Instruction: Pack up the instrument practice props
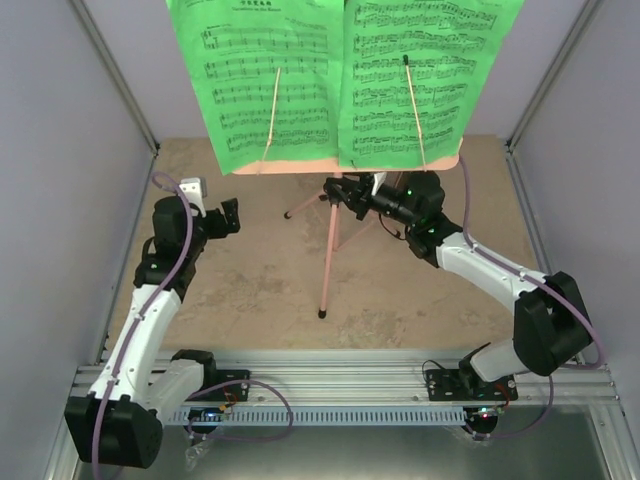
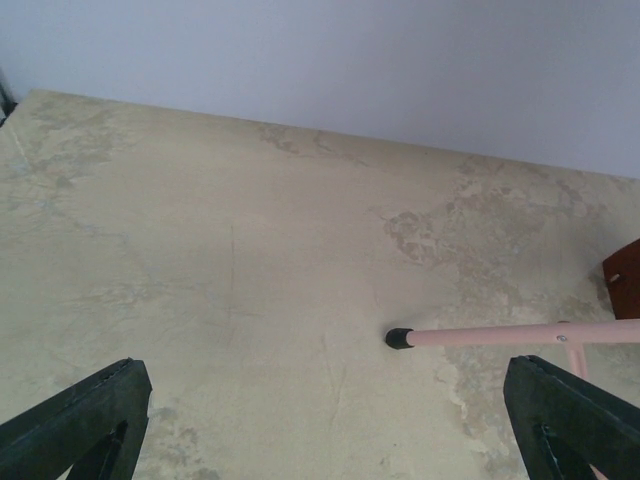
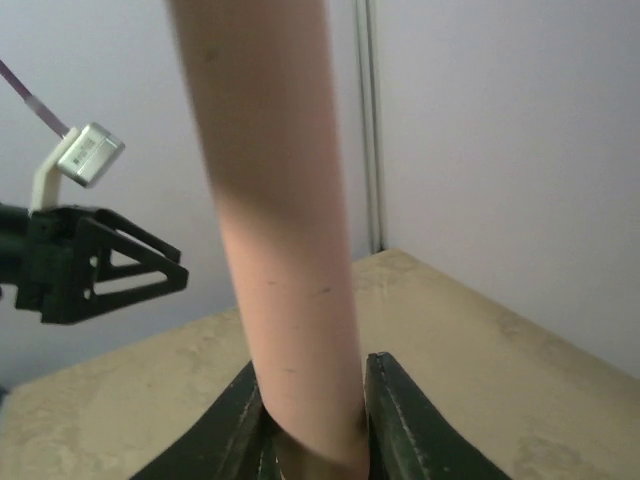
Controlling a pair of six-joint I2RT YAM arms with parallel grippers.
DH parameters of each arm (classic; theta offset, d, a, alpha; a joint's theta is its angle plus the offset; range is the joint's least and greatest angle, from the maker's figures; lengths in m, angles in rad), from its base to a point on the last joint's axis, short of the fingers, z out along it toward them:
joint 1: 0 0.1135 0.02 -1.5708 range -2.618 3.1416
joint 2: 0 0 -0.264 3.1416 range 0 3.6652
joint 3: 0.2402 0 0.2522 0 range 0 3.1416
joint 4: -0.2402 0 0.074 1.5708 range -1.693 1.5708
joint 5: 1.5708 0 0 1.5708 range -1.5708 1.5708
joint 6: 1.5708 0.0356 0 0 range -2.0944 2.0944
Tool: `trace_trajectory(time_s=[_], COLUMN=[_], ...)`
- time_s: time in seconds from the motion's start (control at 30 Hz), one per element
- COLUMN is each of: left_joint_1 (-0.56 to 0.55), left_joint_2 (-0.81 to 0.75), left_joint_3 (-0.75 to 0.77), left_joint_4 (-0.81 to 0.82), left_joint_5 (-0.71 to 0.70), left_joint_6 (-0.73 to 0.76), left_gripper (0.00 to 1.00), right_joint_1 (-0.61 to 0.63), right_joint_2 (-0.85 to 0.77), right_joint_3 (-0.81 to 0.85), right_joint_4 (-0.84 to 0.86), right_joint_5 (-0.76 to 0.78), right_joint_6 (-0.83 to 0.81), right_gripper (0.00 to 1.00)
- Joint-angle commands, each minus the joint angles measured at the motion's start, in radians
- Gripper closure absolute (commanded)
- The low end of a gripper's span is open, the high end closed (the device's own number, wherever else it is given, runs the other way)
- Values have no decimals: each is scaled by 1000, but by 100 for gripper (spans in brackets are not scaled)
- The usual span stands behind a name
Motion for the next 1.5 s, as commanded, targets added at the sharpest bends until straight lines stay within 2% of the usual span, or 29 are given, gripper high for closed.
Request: trace_trajectory(time_s=[0.0, 0.2, 0.43, 0.6, 0.7, 0.77, 0.87, 0.93, 1.0, 1.13, 1.2, 1.27, 1.47], left_joint_1=[41, 82, 83, 83, 83, 83, 83, 83, 83, 68, 17, -25, -32], left_joint_2=[-20, -43, -158, -204, -165, -131, -68, -11, 35, 107, 134, 158, 225], left_joint_3=[11, 25, 113, 216, 285, 318, 363, 418, 466, 558, 616, 662, 770], left_joint_4=[12, 17, -24, -39, -4, 49, 149, 154, 115, 31, -37, -92, -217], left_joint_5=[10, 105, 271, 523, 686, 757, 853, 859, 826, 761, 702, 635, 519], left_joint_6=[4, -80, -225, -291, -365, -421, -499, -503, -470, -397, -331, -270, -168], left_gripper=[1, 1, 1, 1, 1, 1, 6, 12, 16, 23, 24, 24, 30], right_joint_1=[0, -35, -122, -149, -149, -149, -149, -151, -152, -152, -152, -152, -151], right_joint_2=[-34, -85, -123, -124, -135, -149, -166, -178, -193, -229, -236, -240, -259], right_joint_3=[22, 8, -24, -34, -37, -44, -68, -79, -99, -156, -174, -189, -224], right_joint_4=[-89, -129, -129, -135, -139, -137, -132, -137, -129, -73, -71, -67, -73], right_joint_5=[82, 133, 69, 34, 22, 24, 53, 64, 65, 76, 81, 85, 39], right_joint_6=[-108, -170, -192, -203, -201, -194, -199, -200, -190, -164, -161, -157, -126], right_gripper=[83, 93, 96, 95, 87, 74, 47, 32, 21, 11, 8, 7, 7])
